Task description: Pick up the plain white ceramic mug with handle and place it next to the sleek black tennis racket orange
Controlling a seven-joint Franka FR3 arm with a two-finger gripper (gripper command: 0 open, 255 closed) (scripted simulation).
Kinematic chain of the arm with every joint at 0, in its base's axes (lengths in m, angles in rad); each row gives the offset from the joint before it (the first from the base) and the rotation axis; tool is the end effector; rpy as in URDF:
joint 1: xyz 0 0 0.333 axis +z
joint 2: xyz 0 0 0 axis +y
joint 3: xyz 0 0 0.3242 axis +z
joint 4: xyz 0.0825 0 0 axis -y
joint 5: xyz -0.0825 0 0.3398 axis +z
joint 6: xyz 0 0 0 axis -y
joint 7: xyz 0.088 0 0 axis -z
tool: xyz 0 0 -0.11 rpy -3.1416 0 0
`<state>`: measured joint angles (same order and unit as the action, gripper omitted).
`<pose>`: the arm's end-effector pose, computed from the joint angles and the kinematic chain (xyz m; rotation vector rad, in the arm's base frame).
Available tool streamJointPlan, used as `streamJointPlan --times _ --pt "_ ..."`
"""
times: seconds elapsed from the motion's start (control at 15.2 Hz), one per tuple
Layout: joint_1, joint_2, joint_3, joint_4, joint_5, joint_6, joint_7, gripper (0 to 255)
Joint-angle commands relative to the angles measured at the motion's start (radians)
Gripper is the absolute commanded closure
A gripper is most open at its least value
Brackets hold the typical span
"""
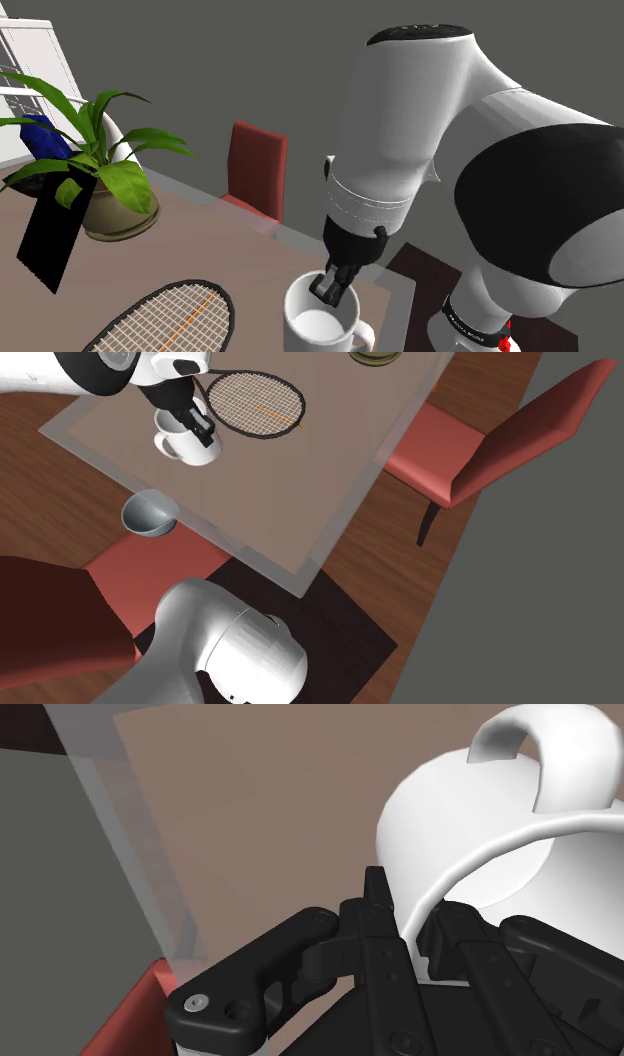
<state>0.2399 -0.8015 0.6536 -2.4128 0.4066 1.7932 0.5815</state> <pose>0.1366 0.3018 0.5294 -3.1269 -0.1388 -0.1506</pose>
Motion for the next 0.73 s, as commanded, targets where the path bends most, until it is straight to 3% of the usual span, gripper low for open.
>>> streamJointPlan --times 0.0,0.33,0.59,0.66 --pt "-0.003 0.03 0.055 0.042 0.016 0.005 0.053 255" --pt "-0.036 0.115 0.197 0.16 0.033 0.015 0.18 255" --pt "-0.092 0.196 0.33 0.272 0.025 0.023 0.287 255" --pt "-0.092 0.196 0.336 0.261 0.028 0.036 0.286 255"
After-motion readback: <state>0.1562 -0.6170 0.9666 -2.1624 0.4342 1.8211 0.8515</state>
